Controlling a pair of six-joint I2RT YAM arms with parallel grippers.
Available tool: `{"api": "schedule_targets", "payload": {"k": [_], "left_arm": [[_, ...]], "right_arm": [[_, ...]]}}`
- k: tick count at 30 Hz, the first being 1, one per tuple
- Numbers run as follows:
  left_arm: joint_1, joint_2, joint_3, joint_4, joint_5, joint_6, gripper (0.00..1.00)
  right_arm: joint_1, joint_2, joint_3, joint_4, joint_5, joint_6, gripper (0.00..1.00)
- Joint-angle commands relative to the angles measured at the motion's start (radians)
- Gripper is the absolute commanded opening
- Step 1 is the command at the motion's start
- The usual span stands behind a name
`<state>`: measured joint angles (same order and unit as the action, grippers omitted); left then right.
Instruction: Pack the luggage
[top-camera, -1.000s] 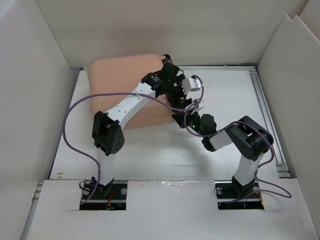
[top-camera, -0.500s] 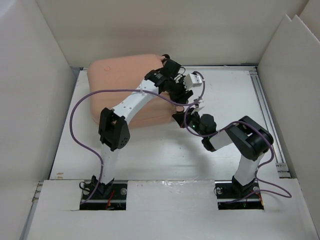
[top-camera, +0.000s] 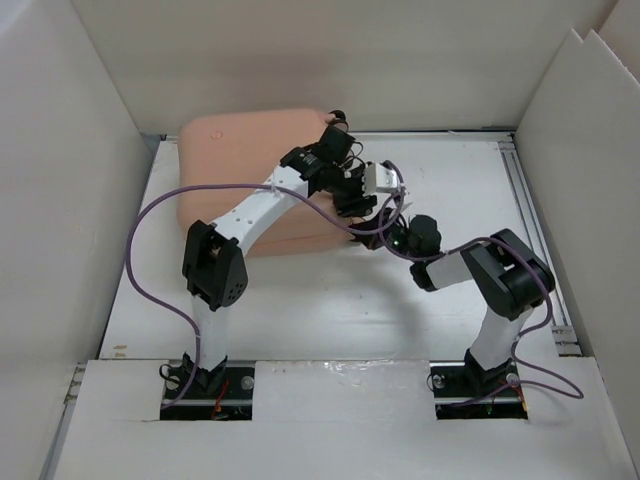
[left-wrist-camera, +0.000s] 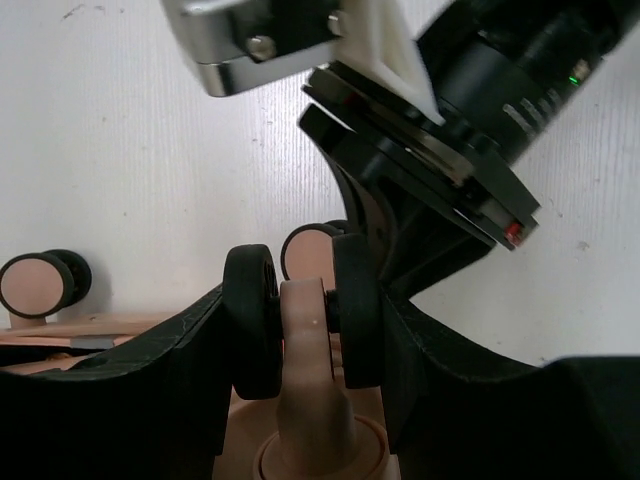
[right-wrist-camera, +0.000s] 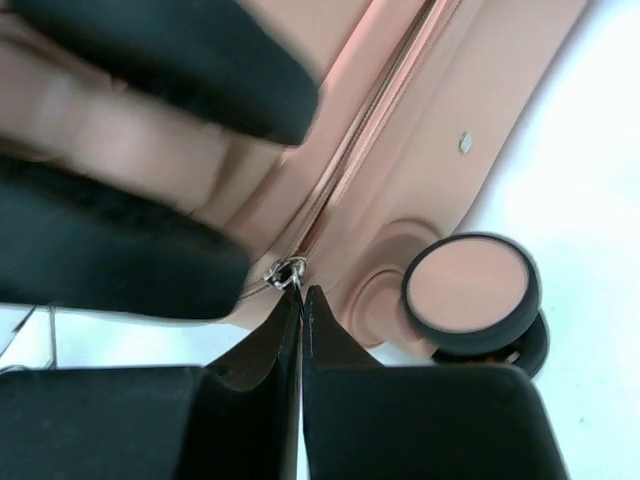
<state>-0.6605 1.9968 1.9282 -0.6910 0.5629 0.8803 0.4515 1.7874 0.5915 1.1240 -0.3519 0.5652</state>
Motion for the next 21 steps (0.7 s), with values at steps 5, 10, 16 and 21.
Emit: {"api": "schedule_targets", "payload": {"k": [5,10,16,21], "left_arm": [[0.038,-0.120,-0.162,-0.432,0.121,0.258,0.00],[0.006,-0.197,-0.322,-0.432,0.068,0.345,0.00],[-0.005,-0.309,-0.495,-0.441,0.086,0.385,0.00],[-0.005,-0.417,-0.676,-0.441,0.121,0.396,0.00]], "right_arm": [[-0.229,0.113,0.059,0.086,0.084,-0.054,0.00],[-0.206,0.104,0.122,-0.029,0.079,-0.119,0.00],[-0.204,0.092,0.143,-0.104,0.155,-0.085,0.00],[-0.249,0.066,0.152,-0.237,0.292,-0.074,0.00]]}}
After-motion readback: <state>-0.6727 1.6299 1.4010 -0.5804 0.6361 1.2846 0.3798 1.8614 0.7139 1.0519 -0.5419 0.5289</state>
